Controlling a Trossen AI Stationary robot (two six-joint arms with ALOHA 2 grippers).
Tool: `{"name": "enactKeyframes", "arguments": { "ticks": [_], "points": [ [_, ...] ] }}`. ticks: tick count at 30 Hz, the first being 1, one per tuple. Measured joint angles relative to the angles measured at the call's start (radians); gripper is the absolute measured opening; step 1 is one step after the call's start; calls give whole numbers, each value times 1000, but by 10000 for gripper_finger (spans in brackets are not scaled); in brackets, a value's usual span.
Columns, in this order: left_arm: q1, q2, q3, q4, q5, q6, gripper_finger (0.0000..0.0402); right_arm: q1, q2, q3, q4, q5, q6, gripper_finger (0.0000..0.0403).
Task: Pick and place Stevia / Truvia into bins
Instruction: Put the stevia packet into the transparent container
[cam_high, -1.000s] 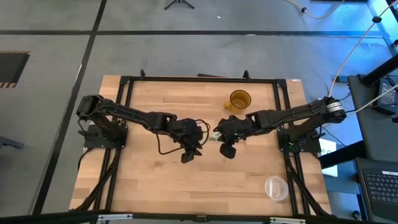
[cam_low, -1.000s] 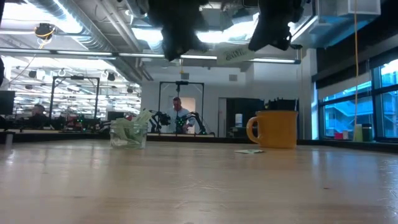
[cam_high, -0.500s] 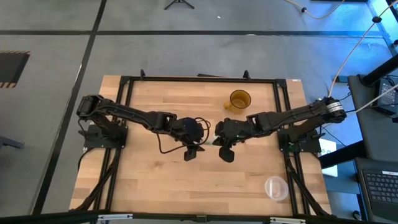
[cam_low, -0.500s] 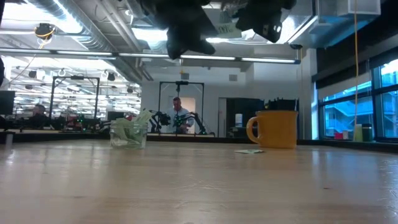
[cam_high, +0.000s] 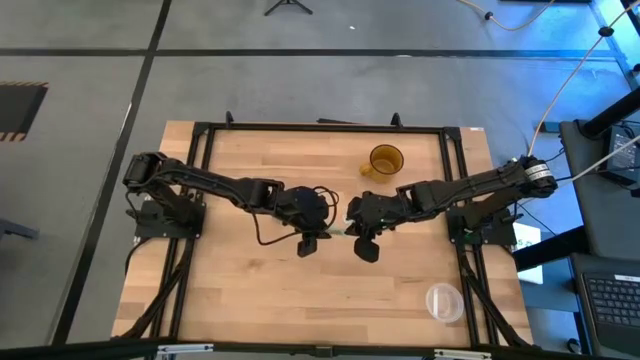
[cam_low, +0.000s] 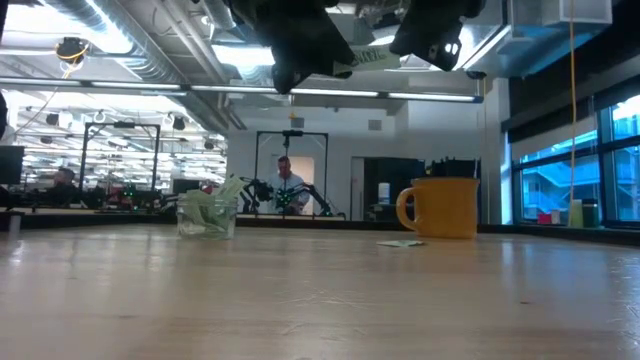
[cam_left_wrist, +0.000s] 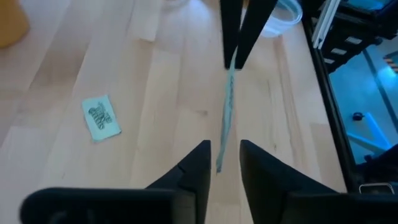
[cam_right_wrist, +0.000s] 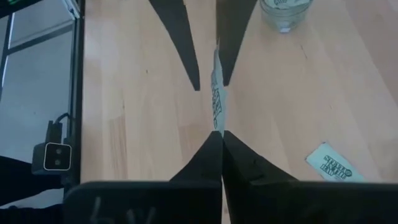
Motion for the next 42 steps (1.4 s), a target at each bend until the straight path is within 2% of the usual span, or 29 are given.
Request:
{"name": "enactKeyframes", "arguments": {
  "ticks": [10,19,24,28,31,33,37,39,42],
  "points": [
    [0,-1,1,27,45,9,7,0,0,0,1,0,0,1],
    [0,-1,1,26,43,27,3,1,0,0,1,-5,2,20],
    [0,-21,1,-19,39,27,3,2,-4,0,-10,-71,-21,70],
    [0,-78,1,-171,22,47,2,2,-24,0,-114,-70,-49,114],
    [0,-138,2,-344,-7,71,2,1,-37,0,-194,-31,-48,130],
    [0,-177,2,-488,-70,71,2,-2,-40,0,-215,-26,-47,133],
    [1,-218,2,-744,-265,27,2,-4,-37,0,-216,-25,-48,134],
    [9,-219,2,-789,-302,12,2,-6,-35,0,-211,-25,-48,134],
    [31,-204,-8,-796,-285,33,2,-9,-34,0,-202,-25,-48,134]
  ]
}}
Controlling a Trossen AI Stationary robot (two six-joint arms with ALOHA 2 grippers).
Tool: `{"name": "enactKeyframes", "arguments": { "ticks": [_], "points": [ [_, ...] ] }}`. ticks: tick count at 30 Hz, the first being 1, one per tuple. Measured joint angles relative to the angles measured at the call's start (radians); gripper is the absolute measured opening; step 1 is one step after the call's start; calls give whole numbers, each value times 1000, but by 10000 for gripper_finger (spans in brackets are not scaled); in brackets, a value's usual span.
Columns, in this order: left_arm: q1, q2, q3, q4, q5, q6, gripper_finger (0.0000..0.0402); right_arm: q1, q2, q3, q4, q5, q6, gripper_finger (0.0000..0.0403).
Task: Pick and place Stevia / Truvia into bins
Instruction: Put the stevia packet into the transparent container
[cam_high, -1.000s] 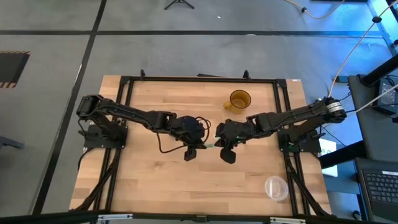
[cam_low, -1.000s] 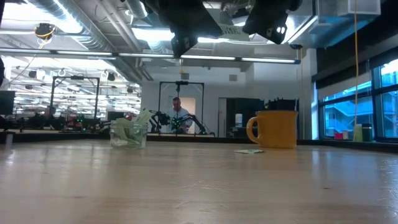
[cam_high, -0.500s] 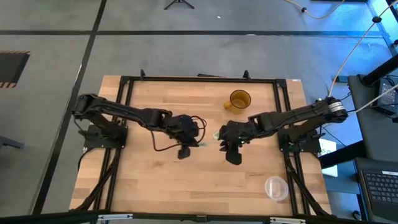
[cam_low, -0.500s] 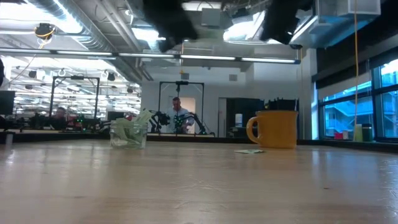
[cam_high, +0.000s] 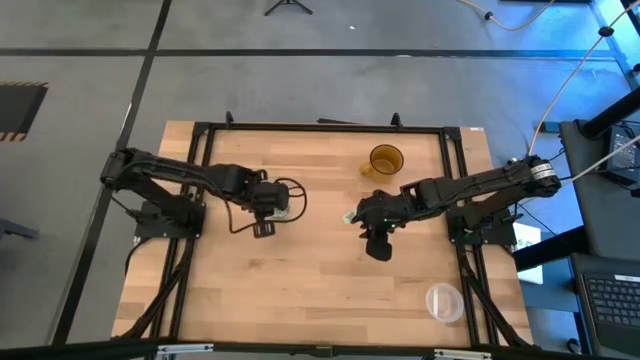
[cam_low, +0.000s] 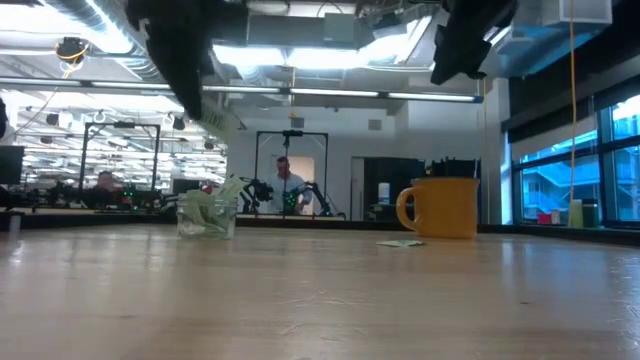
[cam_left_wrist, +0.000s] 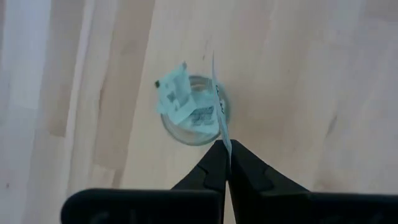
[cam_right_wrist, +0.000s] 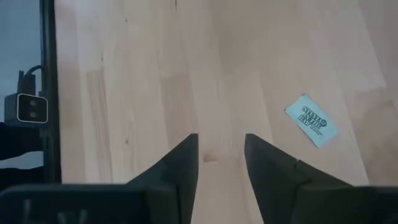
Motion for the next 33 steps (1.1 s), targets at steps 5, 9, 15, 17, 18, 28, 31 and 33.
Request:
{"name": "enactKeyframes", "arguments": {
  "ticks": [5,9,15,17,18,28,31,33],
  "points": [
    [53,77,-19,-11,1,22,2,-3,0,0,6,0,1,134],
    [91,151,-20,-10,6,36,2,-3,0,0,10,0,5,134],
    [110,239,-20,-9,47,74,2,-3,0,0,10,1,20,134],
    [109,262,-21,-9,47,90,2,-3,0,0,10,1,20,134],
    [109,271,-21,-9,47,96,2,-3,0,0,10,1,20,134],
    [109,284,-22,-8,-32,106,24,-3,0,0,10,3,4,134],
    [109,283,-22,-9,-27,123,34,-3,0,0,11,3,0,134],
    [109,283,-22,-9,-27,125,40,-3,0,0,11,3,0,134]
  ]
}}
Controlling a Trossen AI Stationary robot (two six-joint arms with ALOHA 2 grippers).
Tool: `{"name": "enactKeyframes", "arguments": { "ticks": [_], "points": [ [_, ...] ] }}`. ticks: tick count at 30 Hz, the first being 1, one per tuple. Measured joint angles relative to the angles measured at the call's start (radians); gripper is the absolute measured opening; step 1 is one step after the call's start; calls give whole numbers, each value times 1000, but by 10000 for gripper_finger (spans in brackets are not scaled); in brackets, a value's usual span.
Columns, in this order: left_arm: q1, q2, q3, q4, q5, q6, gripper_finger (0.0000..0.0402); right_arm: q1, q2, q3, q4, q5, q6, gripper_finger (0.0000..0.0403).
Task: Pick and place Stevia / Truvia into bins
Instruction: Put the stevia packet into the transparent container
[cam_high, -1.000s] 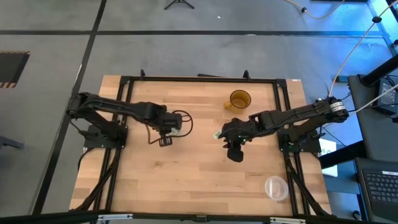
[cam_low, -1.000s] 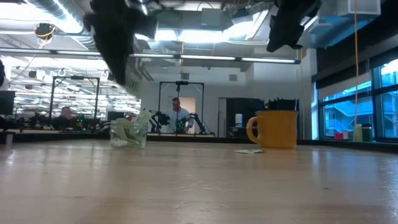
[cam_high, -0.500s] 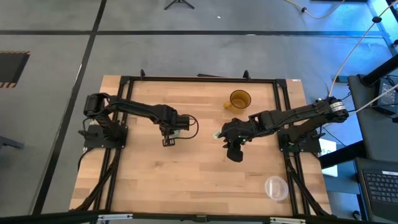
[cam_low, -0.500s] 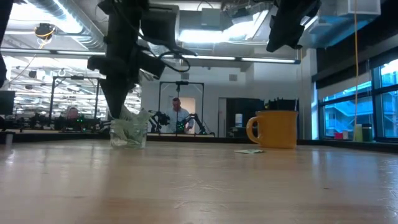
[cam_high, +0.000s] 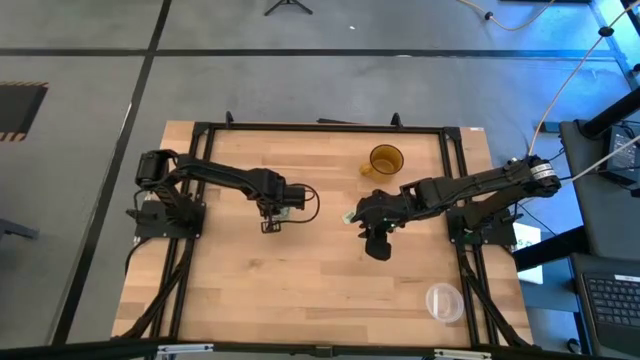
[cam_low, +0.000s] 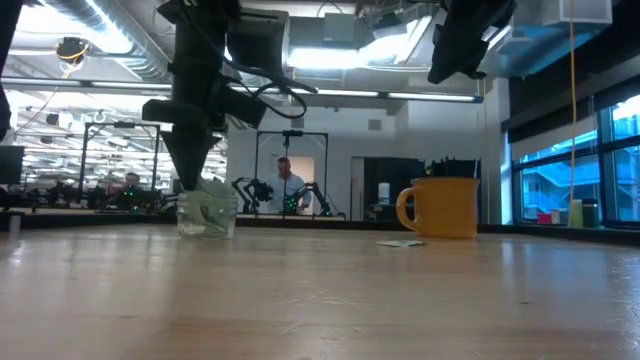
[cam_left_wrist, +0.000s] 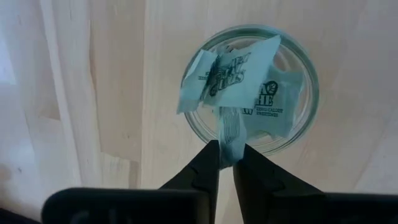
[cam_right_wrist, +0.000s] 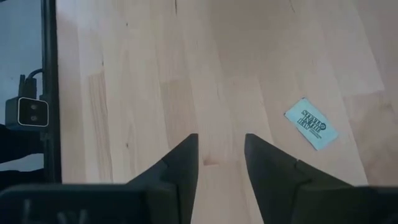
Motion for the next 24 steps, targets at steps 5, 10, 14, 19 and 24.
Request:
{"name": "enactKeyframes", "arguments": {
  "ticks": [5,10,14,19,24],
  "points": [
    [0,0,6,-19,2,0,51,0,0,0,0,0,0,134],
    [0,0,56,-66,2,0,62,0,0,0,3,0,-2,134],
    [0,0,119,-127,1,0,75,0,0,0,4,-1,6,134],
    [-10,-29,211,-258,2,-8,86,-20,0,0,7,-3,46,134],
    [-40,-185,219,-150,2,-67,88,-68,0,0,5,-4,12,134]
  ]
}}
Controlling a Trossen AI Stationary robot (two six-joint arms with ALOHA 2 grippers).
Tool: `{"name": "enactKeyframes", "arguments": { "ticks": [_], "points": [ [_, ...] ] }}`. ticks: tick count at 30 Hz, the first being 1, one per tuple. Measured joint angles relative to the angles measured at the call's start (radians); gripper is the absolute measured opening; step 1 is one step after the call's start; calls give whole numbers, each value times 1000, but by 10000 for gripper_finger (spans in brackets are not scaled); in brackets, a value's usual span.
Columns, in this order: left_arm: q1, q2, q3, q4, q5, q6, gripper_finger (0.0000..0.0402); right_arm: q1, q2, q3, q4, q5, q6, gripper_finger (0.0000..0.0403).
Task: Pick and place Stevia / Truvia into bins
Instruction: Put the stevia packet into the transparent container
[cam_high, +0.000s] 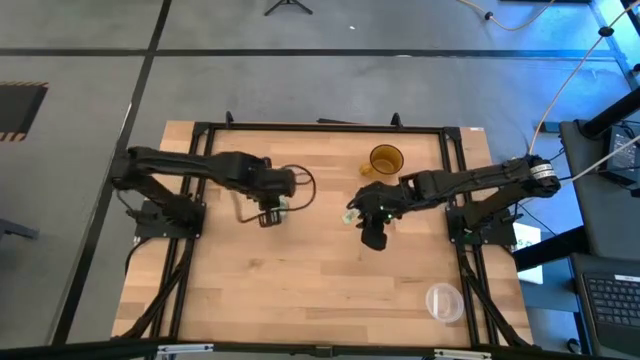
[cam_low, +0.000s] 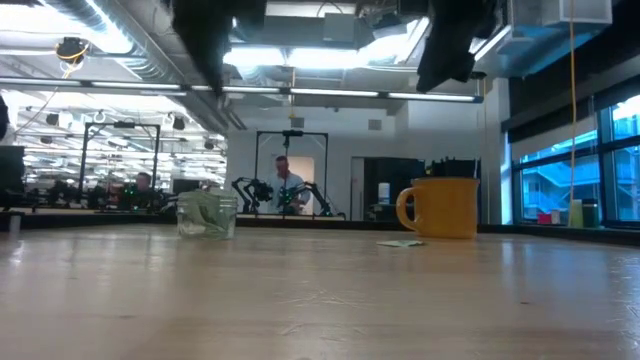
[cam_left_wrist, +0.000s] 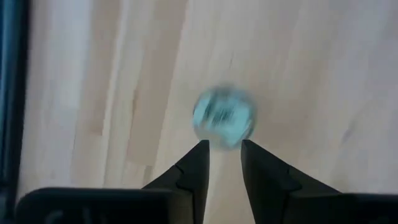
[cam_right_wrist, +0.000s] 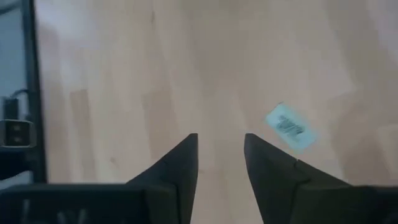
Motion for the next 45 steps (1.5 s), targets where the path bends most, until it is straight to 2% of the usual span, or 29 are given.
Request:
{"name": "enactKeyframes", "arguments": {
  "ticks": [7,10,13,16,24,28,34,41,45],
  "points": [
    [-74,-212,-89,371,-30,-56,85,-86,23,0,19,1,-233,134],
    [-122,-255,-162,528,-43,-56,84,-94,46,-30,76,4,-356,134],
    [-164,-263,-238,639,-87,-56,84,-93,62,-120,196,-1,-432,134],
    [-193,-262,-311,740,-121,-60,84,-101,72,-212,289,-1,-414,134],
    [-206,-255,-521,1156,-125,-142,82,-174,76,-430,592,2,-191,134],
    [-206,-254,-600,1314,-128,-140,81,-183,89,-511,712,2,-175,127],
    [-206,-254,-637,1404,-129,-139,81,-183,155,-537,749,0,-173,92],
    [-206,-254,-639,1415,-137,-138,81,-183,243,-533,821,1,-170,42],
    [-206,-254,-639,1409,-138,-133,81,-182,283,-530,845,-51,-169,10]
  ]
}}
